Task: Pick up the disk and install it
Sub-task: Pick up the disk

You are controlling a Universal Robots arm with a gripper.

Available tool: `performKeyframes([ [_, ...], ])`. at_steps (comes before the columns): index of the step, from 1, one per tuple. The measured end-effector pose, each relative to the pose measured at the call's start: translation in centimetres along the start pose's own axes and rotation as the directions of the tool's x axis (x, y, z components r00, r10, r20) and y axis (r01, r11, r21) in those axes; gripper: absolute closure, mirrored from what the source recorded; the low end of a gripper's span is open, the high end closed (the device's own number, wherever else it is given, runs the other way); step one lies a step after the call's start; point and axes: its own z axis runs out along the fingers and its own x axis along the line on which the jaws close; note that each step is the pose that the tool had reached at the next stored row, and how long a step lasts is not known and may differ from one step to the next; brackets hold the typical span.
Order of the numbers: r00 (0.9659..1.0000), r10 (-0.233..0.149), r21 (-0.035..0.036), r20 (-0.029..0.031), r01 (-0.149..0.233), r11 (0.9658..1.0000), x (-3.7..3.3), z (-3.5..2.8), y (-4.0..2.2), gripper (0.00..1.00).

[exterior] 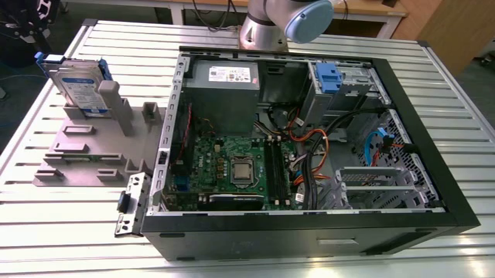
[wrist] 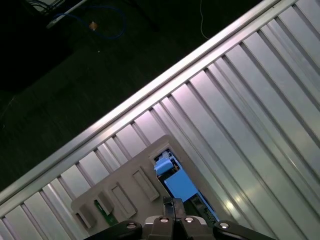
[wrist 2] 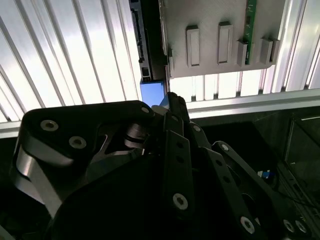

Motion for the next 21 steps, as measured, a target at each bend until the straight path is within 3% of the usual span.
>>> performKeyframes([
  [6,0.9976,-0.069,0.0004,-0.003,0.069,0.9976,0.0,0.0,0.0,0.89],
  [11,0.9886,-0.15,0.0006,-0.0064,0.15,0.9886,0.0,0.0,0.0,0.89],
  [14,0.98,-0.199,0.0006,-0.0086,0.199,0.98,0.0,0.0,0.0,0.89],
  [17,0.969,-0.247,0.0004,-0.0107,0.247,0.9691,0.0,0.0,0.0,0.89],
  [21,0.9503,-0.311,0.0001,-0.0136,0.311,0.9504,0.0,0.0,0.0,0.89],
])
